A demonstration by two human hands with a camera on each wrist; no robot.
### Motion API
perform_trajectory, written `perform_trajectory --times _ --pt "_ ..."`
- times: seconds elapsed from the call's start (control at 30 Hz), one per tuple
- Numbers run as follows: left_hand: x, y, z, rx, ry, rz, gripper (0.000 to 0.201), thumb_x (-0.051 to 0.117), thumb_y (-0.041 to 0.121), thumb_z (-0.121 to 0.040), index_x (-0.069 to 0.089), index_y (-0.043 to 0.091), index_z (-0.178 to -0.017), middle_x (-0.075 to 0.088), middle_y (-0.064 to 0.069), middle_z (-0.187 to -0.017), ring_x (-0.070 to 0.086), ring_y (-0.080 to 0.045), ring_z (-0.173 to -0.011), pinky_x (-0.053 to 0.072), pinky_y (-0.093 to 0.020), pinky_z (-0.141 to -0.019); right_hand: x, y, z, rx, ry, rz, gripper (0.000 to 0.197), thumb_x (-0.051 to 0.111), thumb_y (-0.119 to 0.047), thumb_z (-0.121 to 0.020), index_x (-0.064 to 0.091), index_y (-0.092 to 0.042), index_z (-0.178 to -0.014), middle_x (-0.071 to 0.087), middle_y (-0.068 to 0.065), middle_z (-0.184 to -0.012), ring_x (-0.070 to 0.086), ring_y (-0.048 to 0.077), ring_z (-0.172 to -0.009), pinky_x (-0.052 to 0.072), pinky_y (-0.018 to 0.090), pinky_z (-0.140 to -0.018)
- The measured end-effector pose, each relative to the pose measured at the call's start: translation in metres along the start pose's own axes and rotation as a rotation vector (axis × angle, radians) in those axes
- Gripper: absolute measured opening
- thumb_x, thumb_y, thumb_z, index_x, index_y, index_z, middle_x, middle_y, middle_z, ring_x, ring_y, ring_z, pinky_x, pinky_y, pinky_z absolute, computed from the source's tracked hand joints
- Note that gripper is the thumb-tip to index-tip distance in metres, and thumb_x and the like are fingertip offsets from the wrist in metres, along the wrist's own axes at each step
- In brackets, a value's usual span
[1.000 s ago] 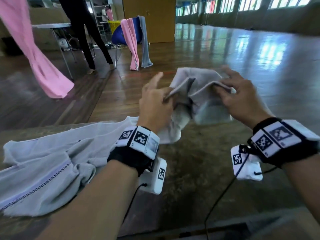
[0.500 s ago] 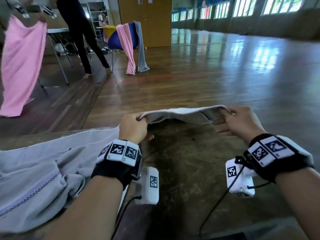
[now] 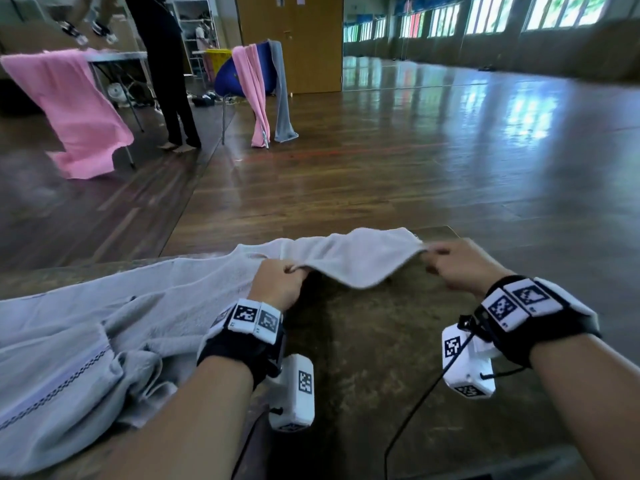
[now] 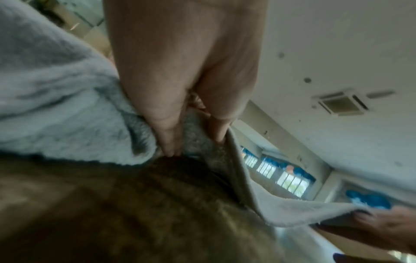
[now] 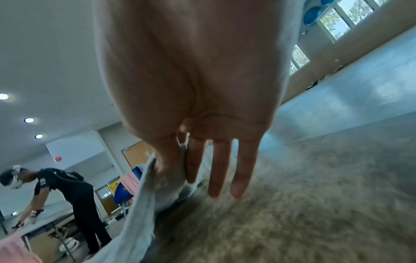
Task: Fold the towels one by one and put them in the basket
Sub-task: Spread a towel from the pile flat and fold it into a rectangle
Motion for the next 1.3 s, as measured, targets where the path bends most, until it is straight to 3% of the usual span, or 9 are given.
perform_trajectory --times 0.1,0.23,0.4,0.57,0.7,0.83,0.97,1.1,1.3 --pt "0.003 0.002 -0.003 0.043 0.032 -0.005 0.032 0.056 0.022 -0.097 0.068 -0.005 -0.085 0.063 -0.015 -0.075 0.057 -0.026 -0.070 0.043 -0.035 -0.065 0.018 0.011 0.000 0.014 -0.104 0.093 0.025 0.061 -0.013 -0.099 0.077 -0.031 -0.093 0.061 -0.006 -0.060 0.047 0.001 -0.041 0.034 0.015 -0.041" --pt "-0.035 0.019 -0.002 0.168 0.319 0.200 0.020 0.059 0.017 -0.096 0.077 0.008 -0.092 0.073 -0.001 -0.082 0.066 -0.015 -0.079 0.048 -0.025 -0.070 -0.025 -0.010 -0.009 -0.127 0.214 -0.012 0.029 0.060 -0.017 -0.100 0.070 -0.023 -0.126 0.071 -0.001 -0.085 0.054 0.003 -0.049 0.040 0.016 -0.043" --pt "-0.082 0.075 0.011 0.507 0.542 0.307 0.023 0.061 0.012 -0.093 0.074 0.021 -0.109 0.073 0.007 -0.093 0.062 -0.001 -0.080 0.049 -0.013 -0.075 -0.075 -0.055 0.015 -0.411 0.478 -0.318 0.040 0.062 -0.021 -0.099 0.063 -0.054 -0.122 0.065 -0.044 -0.087 0.064 -0.009 -0.071 0.056 0.014 -0.070" --pt "-0.050 0.057 -0.019 0.267 0.231 0.126 0.023 0.061 0.020 -0.093 0.074 0.015 -0.075 0.057 0.003 -0.062 0.040 -0.002 -0.047 0.036 -0.019 -0.049 -0.072 -0.030 -0.007 -0.185 0.295 -0.294 0.019 0.066 -0.029 -0.096 0.075 -0.042 -0.107 0.075 -0.007 -0.113 0.072 0.007 -0.101 0.057 0.048 -0.096" --pt "-0.042 0.060 -0.005 0.341 0.216 0.165 0.021 0.059 0.016 -0.094 0.073 0.010 -0.079 0.046 0.014 -0.052 0.036 0.000 -0.047 0.032 -0.020 -0.047 -0.083 -0.023 0.004 -0.200 0.327 -0.291 0.025 0.067 -0.026 -0.096 0.073 -0.046 -0.111 0.076 -0.011 -0.106 0.074 0.019 -0.099 0.059 0.054 -0.090" --pt "-0.079 0.095 0.016 0.542 0.462 0.314 0.015 0.063 0.017 -0.092 0.077 0.023 -0.090 0.064 0.020 -0.078 0.058 0.004 -0.073 0.047 -0.012 -0.071 -0.112 -0.043 0.026 -0.342 0.463 -0.324 0.033 0.066 -0.031 -0.097 0.069 -0.062 -0.106 0.074 -0.025 -0.086 0.071 0.016 -0.101 0.063 0.045 -0.083" --pt "-0.052 0.061 0.005 0.297 0.250 -0.132 0.032 0.062 0.022 -0.094 0.065 0.009 -0.065 0.053 0.008 -0.055 0.049 -0.014 -0.055 0.033 -0.014 -0.044 -0.082 -0.026 0.023 -0.267 0.222 0.069 0.024 0.065 -0.022 -0.097 0.077 -0.043 -0.091 0.071 -0.005 -0.077 0.069 0.027 -0.079 0.049 0.033 -0.069" --pt "-0.015 0.022 0.019 0.206 -0.054 -0.186 0.029 0.063 0.021 -0.095 0.072 -0.005 -0.085 0.064 -0.010 -0.080 0.067 -0.033 -0.076 0.050 -0.037 -0.072 -0.057 -0.001 0.043 -0.230 0.027 0.379 0.025 0.065 -0.015 -0.096 0.077 -0.022 -0.118 0.076 0.004 -0.105 0.068 0.021 -0.099 0.050 0.034 -0.089" --pt "-0.018 0.028 0.045 0.255 -0.076 -0.238 0.021 0.067 0.022 -0.092 0.078 0.004 -0.086 0.061 -0.004 -0.059 0.049 -0.006 -0.049 0.036 -0.013 -0.050 -0.063 0.003 0.089 -0.236 0.001 0.318 0.032 0.066 -0.017 -0.097 0.070 -0.015 -0.128 0.065 -0.001 -0.135 0.058 0.012 -0.127 0.038 0.020 -0.104"
Point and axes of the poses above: each hand's wrist, its own z-axis away from the middle knuckle, its own x-axis out of the palm, y = z × x, the point moved 10 cm from there along -z, towards the middle knuckle
